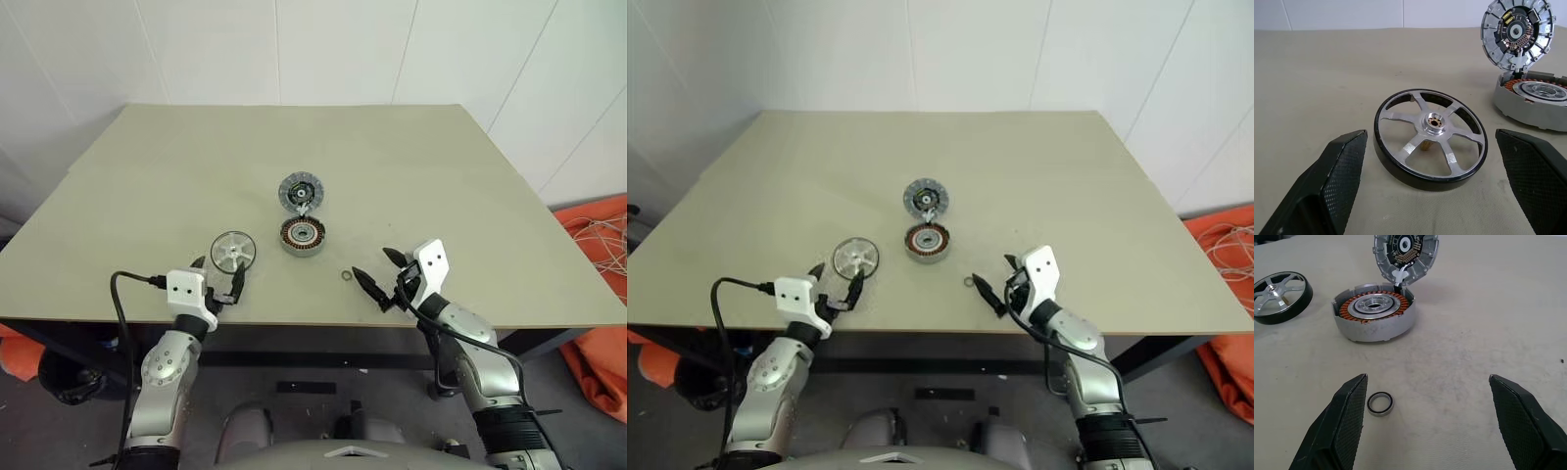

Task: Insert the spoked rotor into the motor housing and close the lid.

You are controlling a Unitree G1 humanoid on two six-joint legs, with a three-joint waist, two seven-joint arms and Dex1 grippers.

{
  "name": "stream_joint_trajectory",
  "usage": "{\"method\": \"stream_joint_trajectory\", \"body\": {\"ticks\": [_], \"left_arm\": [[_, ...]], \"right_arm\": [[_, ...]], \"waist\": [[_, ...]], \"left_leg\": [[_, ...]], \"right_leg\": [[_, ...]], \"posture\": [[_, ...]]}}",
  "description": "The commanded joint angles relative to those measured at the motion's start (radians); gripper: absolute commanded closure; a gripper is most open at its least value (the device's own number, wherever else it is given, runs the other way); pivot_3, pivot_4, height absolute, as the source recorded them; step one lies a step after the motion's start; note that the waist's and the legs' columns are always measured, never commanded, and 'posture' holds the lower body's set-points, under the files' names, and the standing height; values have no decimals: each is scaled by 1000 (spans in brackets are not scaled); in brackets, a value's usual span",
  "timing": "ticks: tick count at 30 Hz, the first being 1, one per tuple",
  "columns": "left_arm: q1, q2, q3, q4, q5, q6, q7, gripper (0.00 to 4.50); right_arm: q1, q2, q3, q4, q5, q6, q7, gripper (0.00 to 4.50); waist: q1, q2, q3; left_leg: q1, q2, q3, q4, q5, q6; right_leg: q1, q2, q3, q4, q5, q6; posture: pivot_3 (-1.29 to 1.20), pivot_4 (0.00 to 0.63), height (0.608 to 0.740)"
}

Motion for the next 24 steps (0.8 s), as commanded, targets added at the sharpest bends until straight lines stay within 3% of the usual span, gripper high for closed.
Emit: {"method": "stream_joint_trajectory", "body": {"ticks": [1, 24], "left_arm": [[-29, -4, -13, -44, -9, -4, -5, 44], [-26, -4, -16, -52, 3, -2, 24, 44]], "right_arm": [[-37, 10, 8, -74, 30, 16, 2, 0], [-76, 7, 75, -54, 3, 114, 32, 0]], "waist": [[0, 0, 0], [-1, 0, 0]], "left_leg": [[0, 0, 0, 0, 0, 0], [0, 0, 0, 0, 0, 0]], "right_leg": [[0, 0, 0, 0, 0, 0], [0, 0, 0, 0, 2, -4]], "posture": [[0, 0, 740], [0, 0, 740]]}}
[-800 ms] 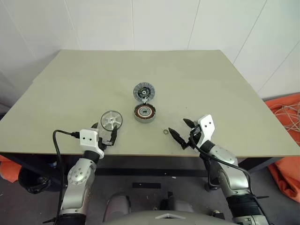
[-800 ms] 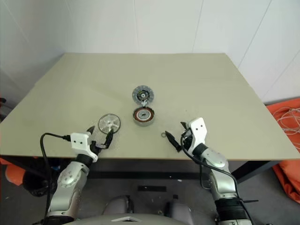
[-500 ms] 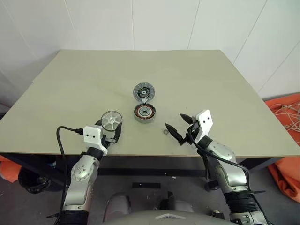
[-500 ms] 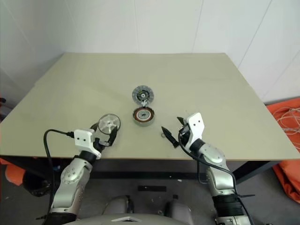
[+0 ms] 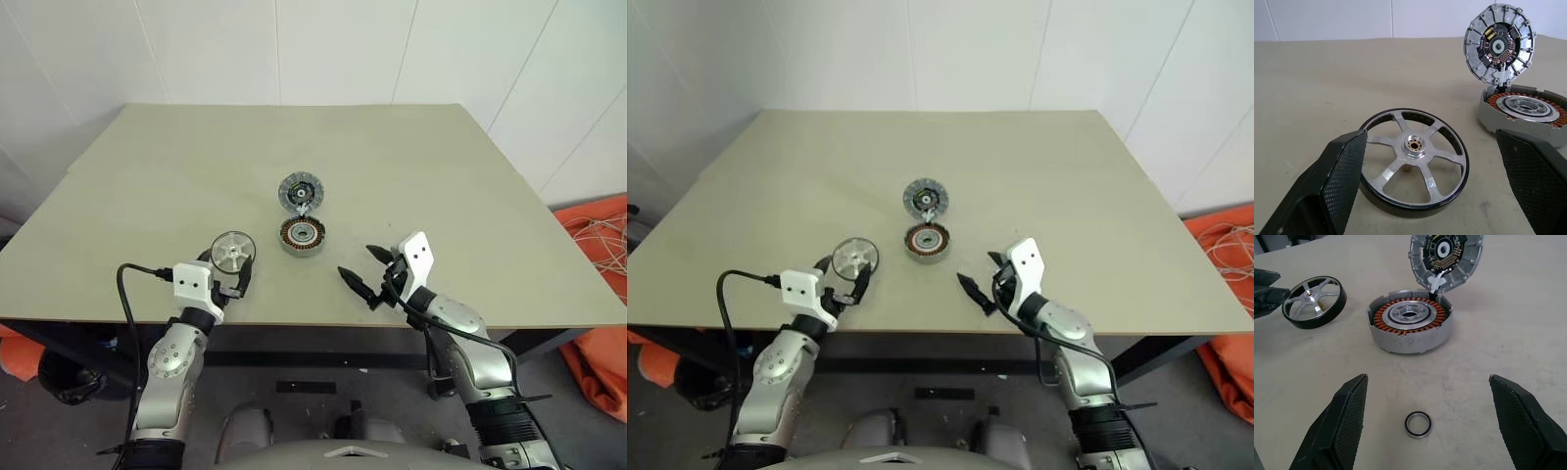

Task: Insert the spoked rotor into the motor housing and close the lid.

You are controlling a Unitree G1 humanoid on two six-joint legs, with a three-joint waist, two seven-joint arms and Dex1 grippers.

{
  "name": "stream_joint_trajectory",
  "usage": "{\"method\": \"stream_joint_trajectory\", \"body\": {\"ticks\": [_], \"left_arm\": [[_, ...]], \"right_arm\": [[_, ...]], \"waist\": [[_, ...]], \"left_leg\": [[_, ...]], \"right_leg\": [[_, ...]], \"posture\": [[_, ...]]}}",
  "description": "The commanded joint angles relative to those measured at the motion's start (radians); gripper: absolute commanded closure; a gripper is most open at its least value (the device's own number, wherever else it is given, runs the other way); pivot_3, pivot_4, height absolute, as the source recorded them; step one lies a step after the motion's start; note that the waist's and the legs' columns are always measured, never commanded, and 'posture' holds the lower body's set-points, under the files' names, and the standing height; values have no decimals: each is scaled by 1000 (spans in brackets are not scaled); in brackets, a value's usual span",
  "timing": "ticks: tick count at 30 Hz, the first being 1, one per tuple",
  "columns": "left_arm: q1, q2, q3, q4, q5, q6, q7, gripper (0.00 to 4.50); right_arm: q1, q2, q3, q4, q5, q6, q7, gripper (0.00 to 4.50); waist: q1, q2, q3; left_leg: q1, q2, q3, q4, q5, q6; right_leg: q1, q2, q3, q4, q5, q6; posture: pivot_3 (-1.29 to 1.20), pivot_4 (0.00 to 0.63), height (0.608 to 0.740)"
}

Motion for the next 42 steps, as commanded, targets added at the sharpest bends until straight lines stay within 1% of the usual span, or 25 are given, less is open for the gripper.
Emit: {"method": "stream_joint_trajectory", "body": {"ticks": [1, 11, 24, 27, 35, 37, 42], "left_arm": [[-1, 1, 3, -38, 1, -5, 7, 44], [0, -5, -2, -36, 5, -8, 21, 44], [4, -14, -6, -25, 9, -17, 31, 44], [5, -17, -8, -27, 9, -17, 33, 0], [7, -19, -9, -28, 11, -18, 34, 0], [7, -19, -9, -28, 11, -18, 34, 0], [7, -18, -10, -28, 11, -17, 33, 0]], "right_arm": [[-35, -1, 17, 3, -11, 3, -2, 0], [-83, -27, 56, 79, -92, 38, -36, 0], [-101, -41, 71, 72, -114, 81, -41, 0], [-99, -43, 71, 65, -112, 86, -38, 606], [-93, -46, 72, 57, -111, 89, -40, 3320], [-94, -46, 72, 57, -112, 88, -43, 3907], [-95, -48, 72, 53, -113, 88, -44, 3920]], "waist": [[0, 0, 0], [0, 0, 0], [0, 0, 0], [0, 0, 0], [0, 0, 0], [0, 0, 0], [0, 0, 0]], "left_leg": [[0, 0, 0, 0, 0, 0], [0, 0, 0, 0, 0, 0], [0, 0, 0, 0, 0, 0], [0, 0, 0, 0, 0, 0], [0, 0, 0, 0, 0, 0], [0, 0, 0, 0, 0, 0], [0, 0, 0, 0, 0, 0]], "right_leg": [[0, 0, 0, 0, 0, -1], [0, 0, 0, 0, 1, -1], [0, 0, 0, 0, 1, -2], [0, 0, 0, 0, 1, -2], [0, 0, 0, 0, 1, -2], [0, 0, 0, 0, 1, -2], [0, 0, 0, 0, 1, -2]], "posture": [[0, 0, 740], [0, 0, 740], [0, 0, 740], [0, 0, 740], [0, 0, 740], [0, 0, 740], [0, 0, 740]]}}
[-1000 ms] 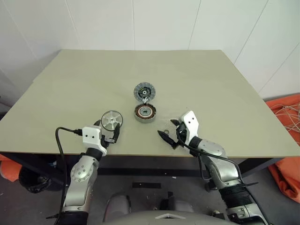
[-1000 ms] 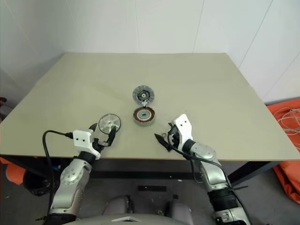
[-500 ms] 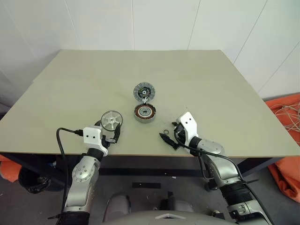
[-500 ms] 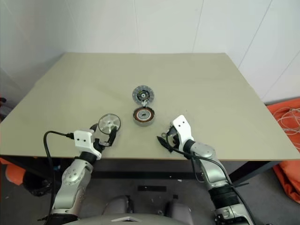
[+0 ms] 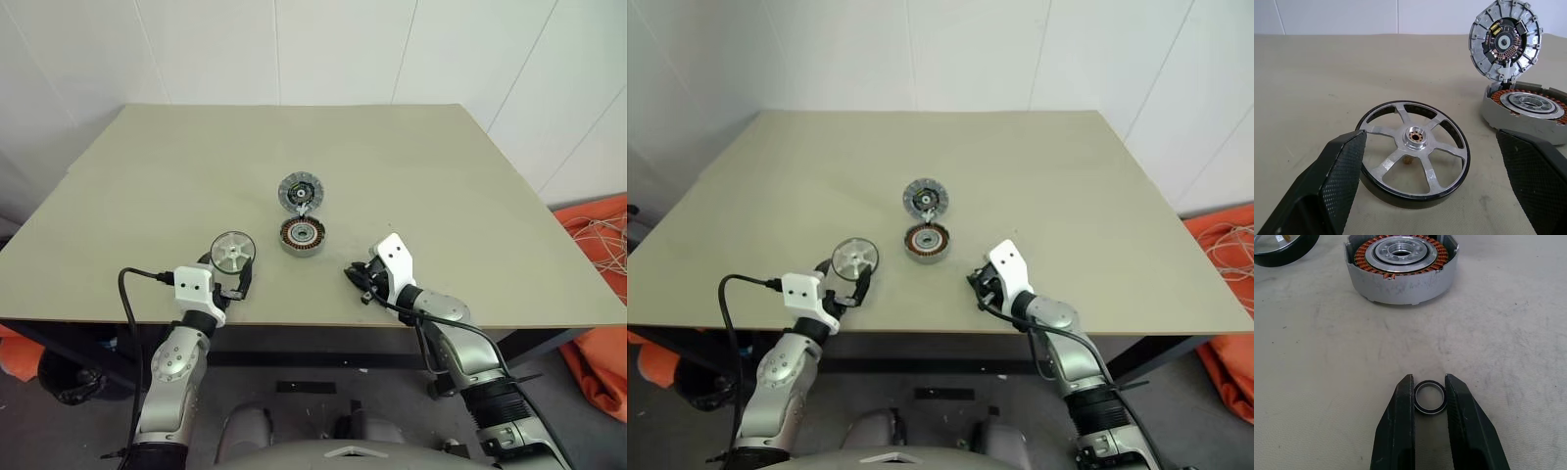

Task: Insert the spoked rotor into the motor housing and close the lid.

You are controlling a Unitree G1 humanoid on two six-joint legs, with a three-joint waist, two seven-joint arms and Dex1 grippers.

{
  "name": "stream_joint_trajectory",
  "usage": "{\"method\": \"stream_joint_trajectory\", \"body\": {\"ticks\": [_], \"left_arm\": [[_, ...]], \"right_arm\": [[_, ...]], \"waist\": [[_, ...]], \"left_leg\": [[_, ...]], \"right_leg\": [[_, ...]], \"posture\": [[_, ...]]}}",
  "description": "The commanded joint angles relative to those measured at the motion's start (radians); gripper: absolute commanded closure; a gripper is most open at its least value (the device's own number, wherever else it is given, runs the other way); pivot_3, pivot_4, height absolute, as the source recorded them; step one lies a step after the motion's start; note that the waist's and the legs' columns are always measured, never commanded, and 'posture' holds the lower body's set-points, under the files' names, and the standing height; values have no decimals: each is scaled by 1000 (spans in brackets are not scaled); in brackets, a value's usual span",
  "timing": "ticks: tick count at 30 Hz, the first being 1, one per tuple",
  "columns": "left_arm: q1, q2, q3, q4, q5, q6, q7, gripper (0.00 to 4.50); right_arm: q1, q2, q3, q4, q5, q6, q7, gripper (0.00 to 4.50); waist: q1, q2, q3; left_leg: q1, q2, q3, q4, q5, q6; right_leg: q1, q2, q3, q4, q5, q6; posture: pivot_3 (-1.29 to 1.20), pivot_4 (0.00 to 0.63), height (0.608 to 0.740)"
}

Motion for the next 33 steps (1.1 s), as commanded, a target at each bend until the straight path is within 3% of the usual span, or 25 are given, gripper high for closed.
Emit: {"method": "stream_joint_trajectory", "body": {"ticks": [1, 16, 33], "left_arm": [[-4, -1, -1, -29, 6, -16, 3, 0], [-8, -4, -5, -24, 7, -11, 4, 0], [-3, -23, -7, -23, 18, -19, 24, 0]], "right_arm": [[-12, -5, 3, -46, -6, -1, 0, 3920], [-155, 42, 74, -73, -13, 24, 18, 3920], [-393, 163, 120, 302, -82, -115, 22, 3920]], "waist": [[0, 0, 0], [0, 0, 0], [-1, 0, 0]], "left_leg": [[0, 0, 0, 0, 0, 0], [0, 0, 0, 0, 0, 0], [0, 0, 0, 0, 0, 0]], "right_leg": [[0, 0, 0, 0, 0, 0], [-1, 0, 0, 0, 0, 0], [-2, 0, 0, 1, 1, -2]], "posture": [[0, 0, 740], [0, 0, 740], [0, 0, 740]]}}
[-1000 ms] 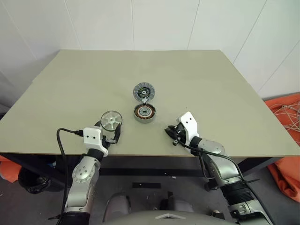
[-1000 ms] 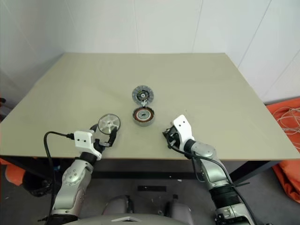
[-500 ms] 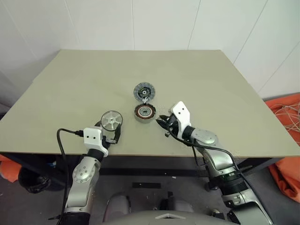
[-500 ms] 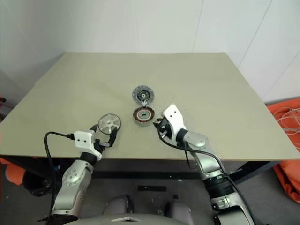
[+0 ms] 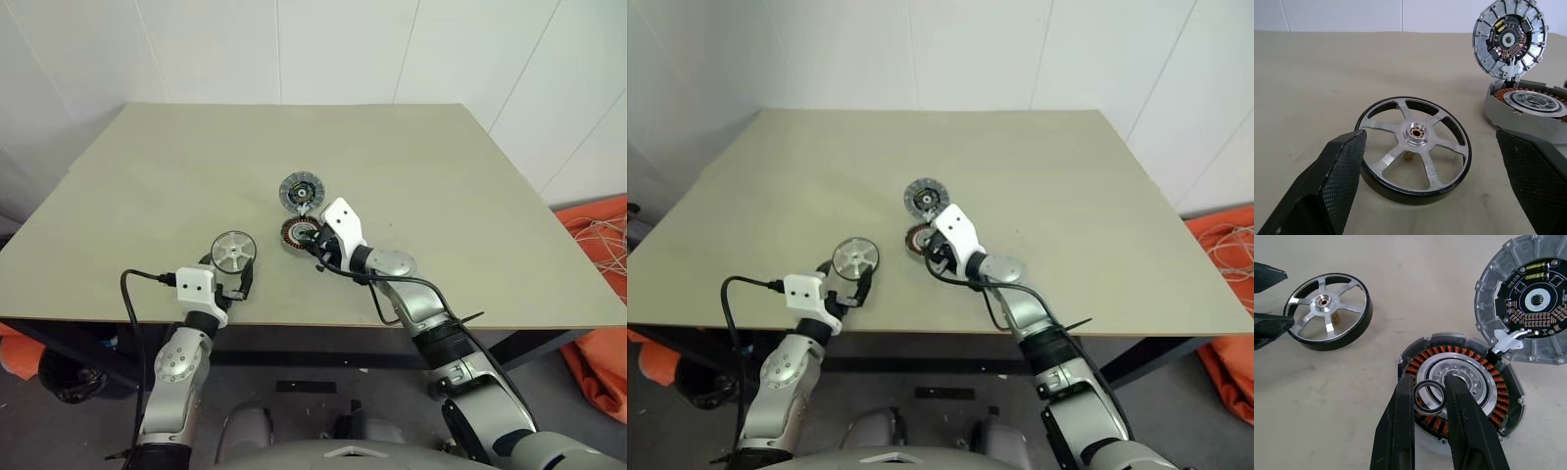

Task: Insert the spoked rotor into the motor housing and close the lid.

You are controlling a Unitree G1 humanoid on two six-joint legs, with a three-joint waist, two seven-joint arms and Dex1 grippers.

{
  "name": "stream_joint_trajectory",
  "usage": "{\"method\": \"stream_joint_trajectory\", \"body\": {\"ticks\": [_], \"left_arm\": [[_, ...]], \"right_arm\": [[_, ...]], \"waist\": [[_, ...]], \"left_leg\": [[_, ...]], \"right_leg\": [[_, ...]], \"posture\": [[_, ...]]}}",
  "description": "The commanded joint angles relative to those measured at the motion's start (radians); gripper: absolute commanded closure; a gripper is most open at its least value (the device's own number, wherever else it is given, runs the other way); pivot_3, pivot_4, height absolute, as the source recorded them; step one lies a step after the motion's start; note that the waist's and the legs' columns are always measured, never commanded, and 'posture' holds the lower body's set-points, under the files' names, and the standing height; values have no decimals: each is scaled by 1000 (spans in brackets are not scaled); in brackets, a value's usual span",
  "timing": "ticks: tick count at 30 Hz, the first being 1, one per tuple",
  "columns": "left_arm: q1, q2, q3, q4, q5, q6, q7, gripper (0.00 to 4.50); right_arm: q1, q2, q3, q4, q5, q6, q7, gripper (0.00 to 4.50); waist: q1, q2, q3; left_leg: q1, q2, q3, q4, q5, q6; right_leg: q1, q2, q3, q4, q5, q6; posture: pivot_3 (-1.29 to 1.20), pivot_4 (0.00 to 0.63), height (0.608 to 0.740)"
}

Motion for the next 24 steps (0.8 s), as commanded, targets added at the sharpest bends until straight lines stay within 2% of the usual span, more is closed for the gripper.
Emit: {"method": "stream_joint_trajectory", "body": {"ticks": [1, 17, 24], "left_arm": [[-7, -4, -2, -23, 5, -19, 5, 0], [-9, -10, 3, -18, 7, -23, 7, 0], [-7, -11, 4, -21, 7, -23, 11, 0]], "right_arm": [[-49, 15, -6, 46, -11, -54, 2, 3920], [-205, 53, -39, 317, -45, -179, -15, 3920], [-229, 50, -53, 374, -52, -210, -7, 3920]], "waist": [[0, 0, 0], [0, 0, 0], [0, 0, 0]], "left_leg": [[0, 0, 0, 0, 0, 0], [0, 0, 0, 0, 0, 0], [0, 0, 0, 0, 0, 0]], "right_leg": [[0, 0, 0, 0, 0, 0], [0, 0, 0, 1, 0, 0], [-1, 0, 0, 1, 0, -1]], "posture": [[0, 0, 740], [0, 0, 740], [0, 0, 740]]}}
